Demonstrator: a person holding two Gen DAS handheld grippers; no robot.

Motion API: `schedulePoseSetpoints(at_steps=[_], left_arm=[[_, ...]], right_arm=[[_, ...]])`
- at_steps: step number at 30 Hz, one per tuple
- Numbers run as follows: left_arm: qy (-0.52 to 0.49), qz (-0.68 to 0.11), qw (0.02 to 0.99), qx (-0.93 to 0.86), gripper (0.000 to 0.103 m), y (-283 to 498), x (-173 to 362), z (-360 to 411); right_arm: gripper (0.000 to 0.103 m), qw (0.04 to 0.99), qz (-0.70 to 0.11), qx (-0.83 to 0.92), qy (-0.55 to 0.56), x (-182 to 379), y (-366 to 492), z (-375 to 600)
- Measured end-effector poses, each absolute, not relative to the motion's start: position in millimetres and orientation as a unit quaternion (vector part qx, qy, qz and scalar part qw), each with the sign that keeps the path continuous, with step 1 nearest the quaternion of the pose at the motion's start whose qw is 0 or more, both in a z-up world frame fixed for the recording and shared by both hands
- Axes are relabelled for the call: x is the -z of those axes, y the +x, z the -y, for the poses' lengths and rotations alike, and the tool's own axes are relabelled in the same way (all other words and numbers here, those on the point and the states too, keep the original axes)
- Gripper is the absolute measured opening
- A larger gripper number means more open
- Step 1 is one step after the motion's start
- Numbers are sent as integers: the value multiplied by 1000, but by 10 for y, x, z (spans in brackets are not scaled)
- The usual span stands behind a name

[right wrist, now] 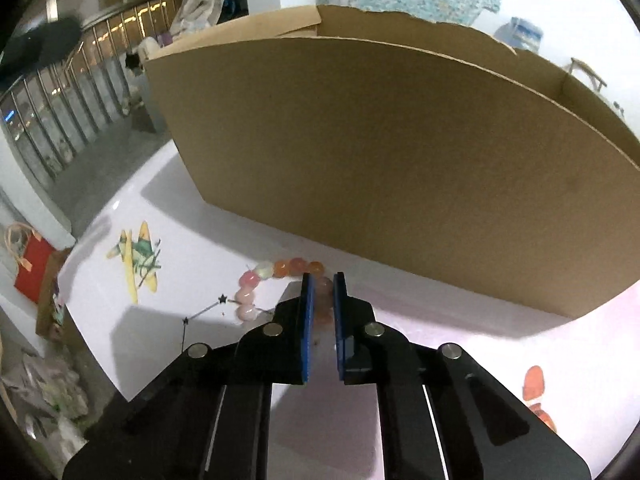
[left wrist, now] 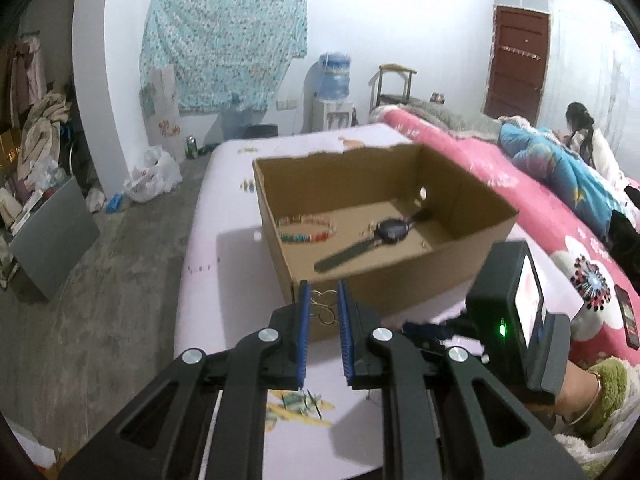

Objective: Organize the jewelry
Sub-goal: 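Lift the charm with the left gripper while the right gripper closes on the orange bracelet, then carry the charm and bracelet over the box and open both grippers inside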

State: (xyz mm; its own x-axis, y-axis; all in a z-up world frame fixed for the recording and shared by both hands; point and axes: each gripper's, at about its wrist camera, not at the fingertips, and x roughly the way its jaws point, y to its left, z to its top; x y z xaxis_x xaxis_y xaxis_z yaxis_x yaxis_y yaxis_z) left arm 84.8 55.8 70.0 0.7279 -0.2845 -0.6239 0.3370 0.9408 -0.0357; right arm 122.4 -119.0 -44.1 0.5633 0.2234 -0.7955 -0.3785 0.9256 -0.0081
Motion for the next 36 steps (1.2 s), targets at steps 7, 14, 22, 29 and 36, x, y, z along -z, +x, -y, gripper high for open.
schedulePoseSetpoints(at_steps=[7, 14, 22, 29, 36], left_arm=[[37, -295, 934, 196, 13, 993, -923, -521], [52, -271, 933, 233, 13, 1232, -1138, -289], [41, -358, 887, 289, 13, 1898, -954, 87], [22, -476, 832, 285, 14, 2421, -472, 331], [3, -497, 827, 263, 48, 2461, -395, 326]], right_arm=[[7, 899, -394, -174, -81, -93, 1001, 1395], [7, 930, -314, -168, -93, -916, 861, 1709], [7, 923, -329, -186, -77, -1176, 1562, 2057], [8, 844, -487, -225, -21, -510, 2266, 2188], [14, 835, -504, -222, -5, -493, 2225, 2337]])
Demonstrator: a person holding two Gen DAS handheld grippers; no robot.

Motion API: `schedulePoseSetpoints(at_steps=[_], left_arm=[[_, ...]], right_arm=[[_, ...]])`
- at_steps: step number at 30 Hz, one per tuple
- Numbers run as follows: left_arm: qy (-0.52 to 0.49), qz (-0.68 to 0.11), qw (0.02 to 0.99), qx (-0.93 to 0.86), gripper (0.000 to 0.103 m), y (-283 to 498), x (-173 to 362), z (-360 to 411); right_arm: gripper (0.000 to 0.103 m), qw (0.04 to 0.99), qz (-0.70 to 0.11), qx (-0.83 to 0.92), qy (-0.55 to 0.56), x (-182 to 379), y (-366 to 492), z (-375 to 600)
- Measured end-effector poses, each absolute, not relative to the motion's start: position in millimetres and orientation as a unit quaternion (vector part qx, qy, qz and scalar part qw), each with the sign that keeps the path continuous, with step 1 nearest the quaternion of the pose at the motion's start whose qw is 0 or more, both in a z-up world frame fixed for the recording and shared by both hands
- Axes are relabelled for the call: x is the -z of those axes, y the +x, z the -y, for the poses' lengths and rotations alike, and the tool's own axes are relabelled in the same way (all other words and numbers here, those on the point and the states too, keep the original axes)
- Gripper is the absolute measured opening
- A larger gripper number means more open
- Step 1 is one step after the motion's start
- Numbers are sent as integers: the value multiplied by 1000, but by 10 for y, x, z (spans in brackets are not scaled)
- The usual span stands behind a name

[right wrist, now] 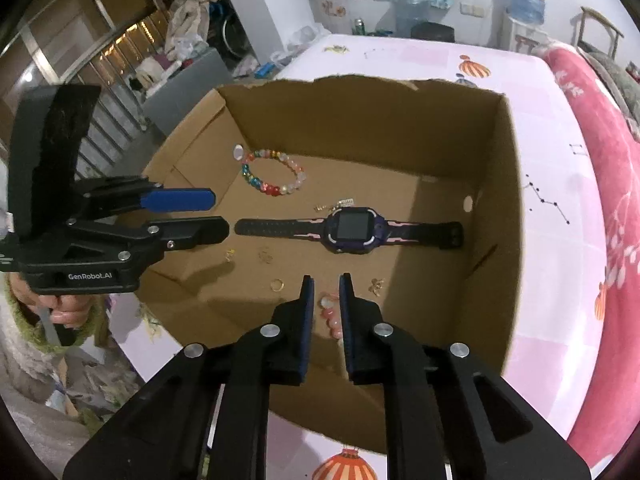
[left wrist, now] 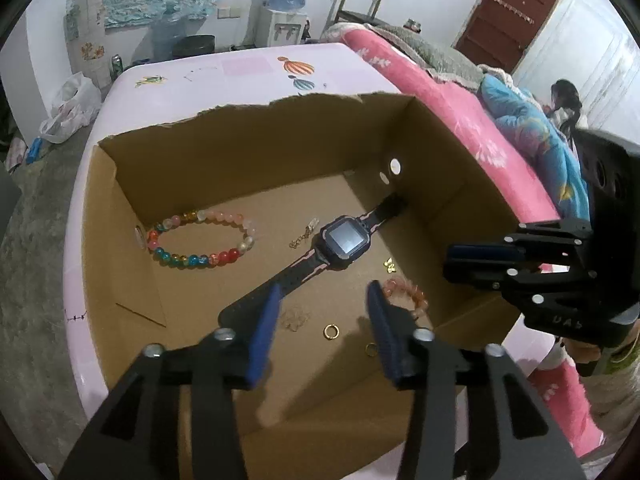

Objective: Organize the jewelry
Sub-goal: 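Carry the charm and bracelet over the box and open both grippers inside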

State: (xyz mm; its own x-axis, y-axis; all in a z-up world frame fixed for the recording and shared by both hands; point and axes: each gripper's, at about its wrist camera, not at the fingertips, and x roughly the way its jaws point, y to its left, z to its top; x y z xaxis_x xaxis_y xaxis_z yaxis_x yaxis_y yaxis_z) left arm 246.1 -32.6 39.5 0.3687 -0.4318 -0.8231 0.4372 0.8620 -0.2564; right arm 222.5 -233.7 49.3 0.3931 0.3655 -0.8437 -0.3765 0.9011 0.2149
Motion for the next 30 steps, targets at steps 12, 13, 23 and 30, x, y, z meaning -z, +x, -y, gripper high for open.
schedulePoseSetpoints(at_steps=[12, 13, 23, 30], left_arm=[[-70, -384, 899, 201, 94, 2043, -989, -431], [-78, -378, 901, 195, 97, 2017, -986, -485], [-247, -510, 806, 172, 97, 2158, -10, -627], [-180, -487, 843, 143, 97, 1987, -131, -380]], right_arm=[[65, 898, -409, -131, 96, -843, 2004, 3122], [65, 897, -411, -116, 114, -787, 2019, 3224], [69, 817, -536, -149, 152, -69, 2232, 2904], [68, 831, -532, -117, 113, -208, 2145, 2691]])
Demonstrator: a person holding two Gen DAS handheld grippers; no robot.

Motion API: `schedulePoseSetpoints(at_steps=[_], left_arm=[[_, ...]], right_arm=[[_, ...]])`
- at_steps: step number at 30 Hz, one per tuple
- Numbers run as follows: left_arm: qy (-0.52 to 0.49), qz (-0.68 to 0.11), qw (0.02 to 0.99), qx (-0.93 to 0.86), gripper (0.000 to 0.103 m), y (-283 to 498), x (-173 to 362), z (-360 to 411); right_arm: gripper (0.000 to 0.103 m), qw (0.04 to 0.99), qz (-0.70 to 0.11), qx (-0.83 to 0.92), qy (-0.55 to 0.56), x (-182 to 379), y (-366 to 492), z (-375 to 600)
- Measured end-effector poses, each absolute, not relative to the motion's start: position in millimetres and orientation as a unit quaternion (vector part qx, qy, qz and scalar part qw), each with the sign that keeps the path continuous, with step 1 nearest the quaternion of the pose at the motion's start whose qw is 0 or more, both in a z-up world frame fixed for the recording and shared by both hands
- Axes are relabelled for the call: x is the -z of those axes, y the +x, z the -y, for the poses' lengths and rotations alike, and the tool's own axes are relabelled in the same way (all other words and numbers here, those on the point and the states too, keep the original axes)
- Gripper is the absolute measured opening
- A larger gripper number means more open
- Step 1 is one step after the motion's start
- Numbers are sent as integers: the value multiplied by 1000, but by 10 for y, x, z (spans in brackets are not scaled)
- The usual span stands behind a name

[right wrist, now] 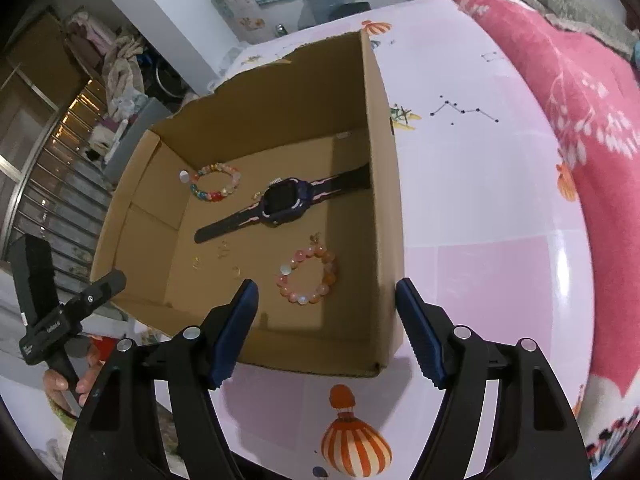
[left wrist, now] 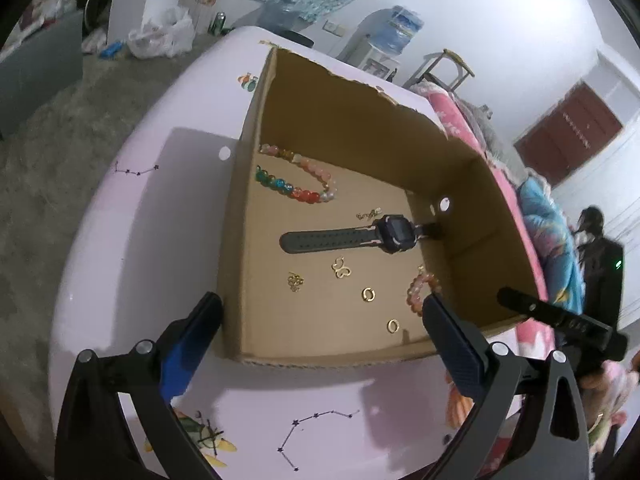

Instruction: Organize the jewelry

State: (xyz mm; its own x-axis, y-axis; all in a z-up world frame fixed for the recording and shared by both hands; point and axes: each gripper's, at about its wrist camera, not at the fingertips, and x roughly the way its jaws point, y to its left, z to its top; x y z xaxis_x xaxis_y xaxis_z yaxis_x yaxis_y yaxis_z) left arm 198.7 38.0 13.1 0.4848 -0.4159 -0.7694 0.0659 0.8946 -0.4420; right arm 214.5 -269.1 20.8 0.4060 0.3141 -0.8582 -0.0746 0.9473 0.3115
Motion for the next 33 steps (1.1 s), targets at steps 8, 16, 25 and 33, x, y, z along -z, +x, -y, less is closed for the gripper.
schedulePoseSetpoints(at_steps=[8, 16, 25, 33], left_arm=[[-184, -482, 843, 155, 97, 1615, -174, -378], [-181, -480, 842, 167, 97, 1397, -111, -309], [-115, -390, 906, 113, 97, 932, -318, -380], [-67, -342, 935, 64, 98, 365, -483, -361]], right_arm=[[69, 830, -537, -91, 124, -227, 1785, 2693], [69, 846, -512, -68, 129, -148, 1635, 2754], [84, 910, -398, 2, 113, -426, 959, 2709], [95, 936, -351, 21, 7, -546, 347, 2403]])
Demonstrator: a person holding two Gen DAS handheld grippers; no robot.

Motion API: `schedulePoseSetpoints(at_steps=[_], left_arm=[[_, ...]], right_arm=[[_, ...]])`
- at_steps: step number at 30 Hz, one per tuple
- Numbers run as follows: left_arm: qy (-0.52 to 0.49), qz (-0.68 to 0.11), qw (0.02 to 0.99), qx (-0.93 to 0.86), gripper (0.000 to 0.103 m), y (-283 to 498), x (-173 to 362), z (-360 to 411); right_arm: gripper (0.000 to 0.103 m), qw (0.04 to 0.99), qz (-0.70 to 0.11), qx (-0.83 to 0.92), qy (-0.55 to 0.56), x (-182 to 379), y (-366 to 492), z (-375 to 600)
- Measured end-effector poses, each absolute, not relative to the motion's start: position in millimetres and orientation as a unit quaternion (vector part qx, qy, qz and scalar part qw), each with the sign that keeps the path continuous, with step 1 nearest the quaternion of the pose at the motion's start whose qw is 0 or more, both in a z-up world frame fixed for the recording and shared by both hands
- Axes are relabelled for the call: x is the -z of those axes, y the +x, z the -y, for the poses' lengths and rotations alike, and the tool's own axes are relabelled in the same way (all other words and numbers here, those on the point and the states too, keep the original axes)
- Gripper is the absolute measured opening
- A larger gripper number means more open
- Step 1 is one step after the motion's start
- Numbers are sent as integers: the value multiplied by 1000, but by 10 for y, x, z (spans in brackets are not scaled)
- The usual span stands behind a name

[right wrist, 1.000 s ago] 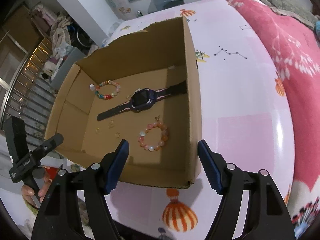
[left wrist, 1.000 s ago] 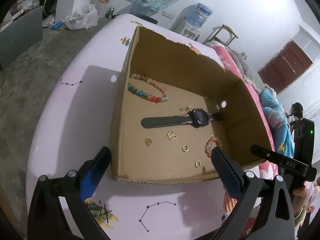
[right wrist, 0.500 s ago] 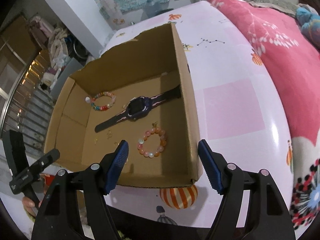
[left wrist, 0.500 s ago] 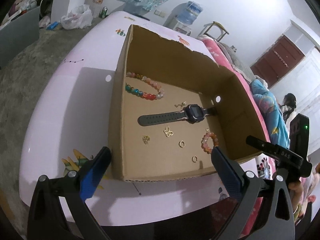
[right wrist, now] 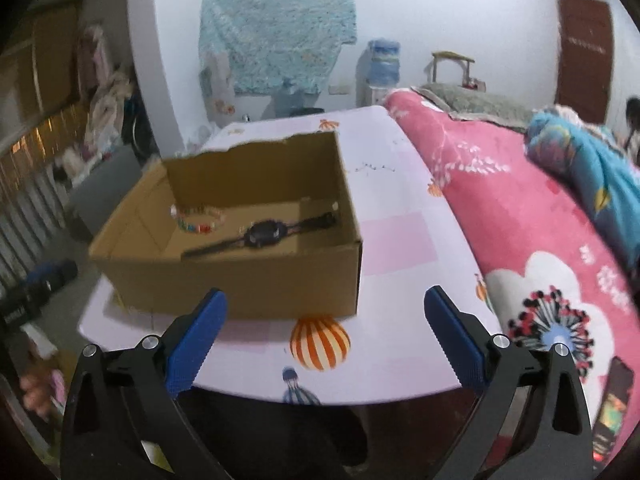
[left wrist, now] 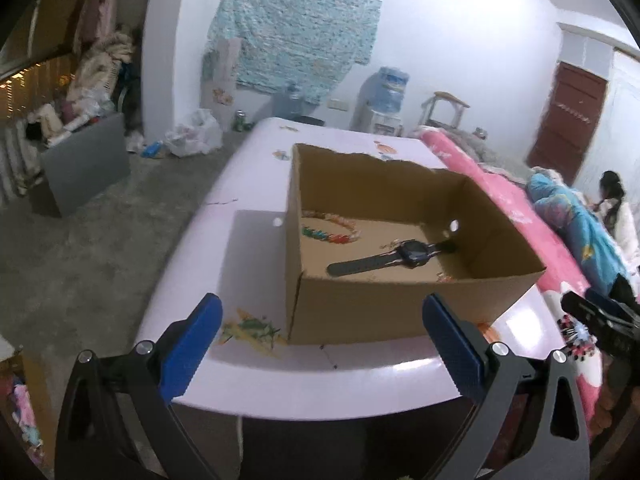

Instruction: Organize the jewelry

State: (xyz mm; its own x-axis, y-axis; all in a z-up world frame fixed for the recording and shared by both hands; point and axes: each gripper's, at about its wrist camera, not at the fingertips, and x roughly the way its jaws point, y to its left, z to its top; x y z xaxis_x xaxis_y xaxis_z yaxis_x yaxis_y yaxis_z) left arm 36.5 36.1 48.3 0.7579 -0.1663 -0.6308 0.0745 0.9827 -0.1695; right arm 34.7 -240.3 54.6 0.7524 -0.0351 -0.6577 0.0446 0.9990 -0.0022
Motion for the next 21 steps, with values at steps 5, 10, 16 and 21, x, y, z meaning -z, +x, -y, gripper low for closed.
schedulePoseSetpoints(at_steps=[5, 10, 16, 21], left_arm=[[-19, -350, 936, 32, 98, 283, -417, -237], [55, -369, 928, 17, 98, 366, -366, 17], [48, -402, 914, 4, 98, 430, -286, 91], [10, -424, 906, 8, 98, 426, -277, 67]], right_arm=[[95, 931, -365, 9, -19, -426, 292, 2205], [95, 921, -387, 4, -40, -263, 336, 1990], [95, 906, -422, -4, -36, -134, 515, 1844], [95, 901, -432, -8, -23, -129, 564, 1803]])
